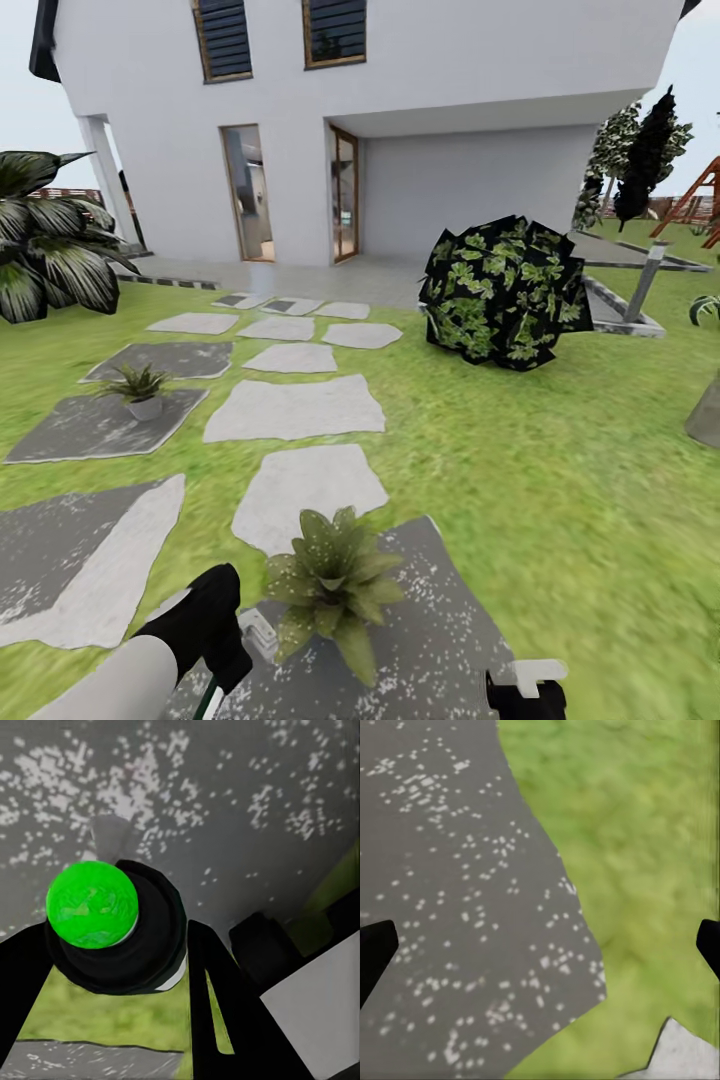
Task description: Pick up the pesticide atomizer in the garden and spray insectifuge to fully cover both potted plants in the garden.
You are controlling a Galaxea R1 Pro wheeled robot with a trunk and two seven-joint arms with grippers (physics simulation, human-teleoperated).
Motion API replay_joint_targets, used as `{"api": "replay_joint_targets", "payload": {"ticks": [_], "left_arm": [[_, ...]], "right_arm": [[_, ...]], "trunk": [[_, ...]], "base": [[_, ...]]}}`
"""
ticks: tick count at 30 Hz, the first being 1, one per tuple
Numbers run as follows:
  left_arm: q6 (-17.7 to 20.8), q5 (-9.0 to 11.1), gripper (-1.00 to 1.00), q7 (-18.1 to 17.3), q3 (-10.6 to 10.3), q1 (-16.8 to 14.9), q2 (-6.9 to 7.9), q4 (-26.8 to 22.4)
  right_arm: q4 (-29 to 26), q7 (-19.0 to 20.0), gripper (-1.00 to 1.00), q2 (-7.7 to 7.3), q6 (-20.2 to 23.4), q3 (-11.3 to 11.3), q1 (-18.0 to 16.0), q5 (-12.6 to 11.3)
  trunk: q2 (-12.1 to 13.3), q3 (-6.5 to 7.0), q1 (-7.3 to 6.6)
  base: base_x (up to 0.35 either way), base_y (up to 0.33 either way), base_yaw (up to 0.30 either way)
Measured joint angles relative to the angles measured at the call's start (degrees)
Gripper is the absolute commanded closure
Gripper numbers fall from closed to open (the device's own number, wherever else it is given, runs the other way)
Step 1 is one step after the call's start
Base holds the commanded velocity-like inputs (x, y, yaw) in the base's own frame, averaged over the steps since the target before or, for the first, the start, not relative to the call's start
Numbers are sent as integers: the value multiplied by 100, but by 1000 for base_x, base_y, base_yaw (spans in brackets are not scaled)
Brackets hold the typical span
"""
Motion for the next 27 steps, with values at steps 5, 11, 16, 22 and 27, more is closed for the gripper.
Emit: {"api": "replay_joint_targets", "payload": {"ticks": [5,11,16,22,27], "left_arm": [[6,1,100,9,-13,1,1,-5],[19,7,100,8,-17,-44,-15,-13],[33,16,100,-31,-17,-122,-32,-12],[330,42,100,-155,-34,-735,-186,-42],[428,-52,100,-840,-78,-1026,-160,-47]], "right_arm": [[2,0,-100,2,0,0,-1,0],[2,1,-100,5,0,0,-1,0],[0,4,-100,-3,0,0,0,0],[0,9,-100,-12,0,-1,0,0],[0,10,-100,-16,1,0,0,0]], "trunk": [[0,0,1],[0,0,2],[0,0,2],[0,0,2],[0,0,2]], "base": [[-71,-266,238],[-209,-226,273],[-232,-202,63],[-234,-198,1],[-183,-142,0]]}}
